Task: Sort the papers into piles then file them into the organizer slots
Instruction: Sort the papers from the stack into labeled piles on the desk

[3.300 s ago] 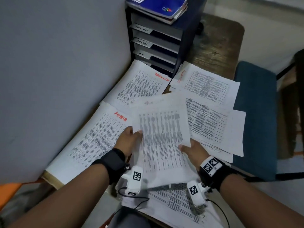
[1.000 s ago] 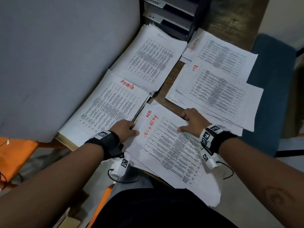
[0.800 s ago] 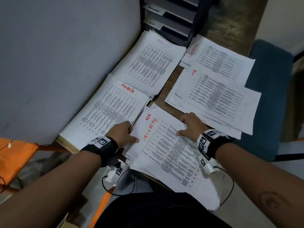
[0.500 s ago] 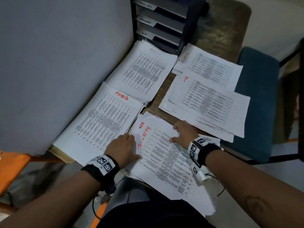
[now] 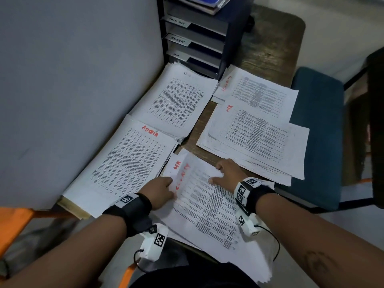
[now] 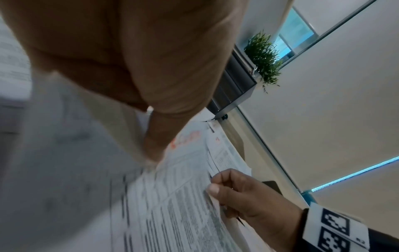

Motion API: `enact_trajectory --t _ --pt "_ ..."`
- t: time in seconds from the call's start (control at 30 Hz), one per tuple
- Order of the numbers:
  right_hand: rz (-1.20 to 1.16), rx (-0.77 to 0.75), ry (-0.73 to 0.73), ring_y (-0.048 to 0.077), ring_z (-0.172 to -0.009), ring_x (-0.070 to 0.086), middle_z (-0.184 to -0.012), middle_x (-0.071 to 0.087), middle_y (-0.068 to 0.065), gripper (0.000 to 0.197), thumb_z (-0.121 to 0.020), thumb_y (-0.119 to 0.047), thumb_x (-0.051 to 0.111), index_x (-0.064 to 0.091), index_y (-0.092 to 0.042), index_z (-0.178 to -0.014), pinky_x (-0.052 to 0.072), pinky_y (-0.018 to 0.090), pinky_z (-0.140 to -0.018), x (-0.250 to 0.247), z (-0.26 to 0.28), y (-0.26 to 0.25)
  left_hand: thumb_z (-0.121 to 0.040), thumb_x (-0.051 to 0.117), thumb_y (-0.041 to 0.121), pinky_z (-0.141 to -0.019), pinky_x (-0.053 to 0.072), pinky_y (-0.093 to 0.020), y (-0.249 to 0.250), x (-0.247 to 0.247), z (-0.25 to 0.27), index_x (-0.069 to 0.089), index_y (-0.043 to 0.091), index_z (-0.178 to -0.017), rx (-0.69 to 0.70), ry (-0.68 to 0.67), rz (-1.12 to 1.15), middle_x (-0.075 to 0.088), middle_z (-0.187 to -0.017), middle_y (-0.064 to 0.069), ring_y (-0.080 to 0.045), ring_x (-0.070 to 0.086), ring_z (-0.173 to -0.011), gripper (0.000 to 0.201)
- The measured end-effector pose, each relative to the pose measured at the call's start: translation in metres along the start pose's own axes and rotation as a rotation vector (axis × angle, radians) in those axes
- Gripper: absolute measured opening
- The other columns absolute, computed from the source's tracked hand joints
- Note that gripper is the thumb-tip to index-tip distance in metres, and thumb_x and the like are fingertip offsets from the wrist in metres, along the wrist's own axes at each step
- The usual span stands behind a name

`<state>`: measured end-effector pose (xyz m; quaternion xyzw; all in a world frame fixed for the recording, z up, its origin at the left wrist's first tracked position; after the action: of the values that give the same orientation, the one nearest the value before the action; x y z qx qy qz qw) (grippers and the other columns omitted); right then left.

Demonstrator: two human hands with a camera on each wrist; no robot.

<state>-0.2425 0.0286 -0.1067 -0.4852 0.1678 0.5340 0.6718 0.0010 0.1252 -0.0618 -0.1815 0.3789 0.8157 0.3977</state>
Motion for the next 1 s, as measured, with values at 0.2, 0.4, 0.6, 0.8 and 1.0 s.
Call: enact_trajectory --t 0.2,0.4,0.6,0.8,1.0 --pt "-0.232 0.055 -0.019 0.011 -0.093 0.061 -0.108 0.064 -0.009 0.063 -0.073 -0.071 0.065 0.055 -0.025 -0.115 0.045 0.028 -0.069 -0.037 0.007 0.017 -0.099 0.054 0.018 -0.074 0.057 -0.040 -0.004 -0.038 -0.003 0.053 0.020 -0.098 0.126 0.193 0.305 0.067 -0.098 -0.002 -0.023 0.065 -0.085 0.002" --pt "-0.601 0.327 -0.029 0.020 -0.096 0.068 -0.114 0.067 0.005 0.055 -0.075 -0.036 0.082 0.055 -0.015 -0.119 0.056 0.033 -0.077 -0.078 -0.002 0.072 -0.100 0.051 0.012 -0.066 0.046 -0.030 0.005 -0.082 -0.024 0.062 0.024 -0.101 0.078 0.334 0.755 0.067 -0.097 -0.001 -0.020 0.057 -0.078 0.016" --pt "-1.247 0.319 -0.121 0.026 -0.102 0.064 -0.115 0.063 0.013 0.050 -0.078 -0.019 0.075 0.051 -0.011 -0.121 0.052 0.047 -0.092 -0.084 0.002 0.076 -0.099 0.053 0.009 -0.067 0.048 -0.031 0.038 -0.091 -0.062 0.060 0.018 -0.106 0.062 0.361 0.832 0.068 -0.094 0.001 -0.022 0.060 -0.084 0.014" --pt "-0.717 0.439 0.445 0.019 -0.077 0.058 -0.107 0.061 0.009 0.022 -0.097 -0.010 0.051 0.058 -0.006 -0.118 0.045 0.011 -0.057 -0.136 -0.036 0.088 -0.092 0.068 0.029 -0.088 0.057 -0.042 0.080 -0.090 -0.089 0.042 0.012 -0.133 0.100 0.220 0.904 0.061 -0.119 -0.007 -0.022 0.067 -0.100 0.051" --pt "-0.607 0.649 0.577 0.031 -0.104 0.064 -0.119 0.066 0.011 0.041 -0.087 -0.018 0.058 0.058 -0.009 -0.127 0.050 0.033 -0.081 -0.201 -0.099 0.153 -0.092 0.063 0.046 -0.079 0.058 -0.042 0.055 -0.075 -0.073 0.051 0.020 -0.111 0.098 0.088 0.342 0.067 -0.100 -0.001 -0.020 0.069 -0.086 0.034"
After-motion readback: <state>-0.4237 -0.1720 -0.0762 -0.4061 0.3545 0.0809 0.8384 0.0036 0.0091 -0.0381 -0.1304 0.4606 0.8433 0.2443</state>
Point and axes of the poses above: each hand's wrist, its own z-axis away from the middle knuckle, its own x-axis out of the palm, y = z × x, the point moved 1 cm from there along -z, towards the middle knuckle
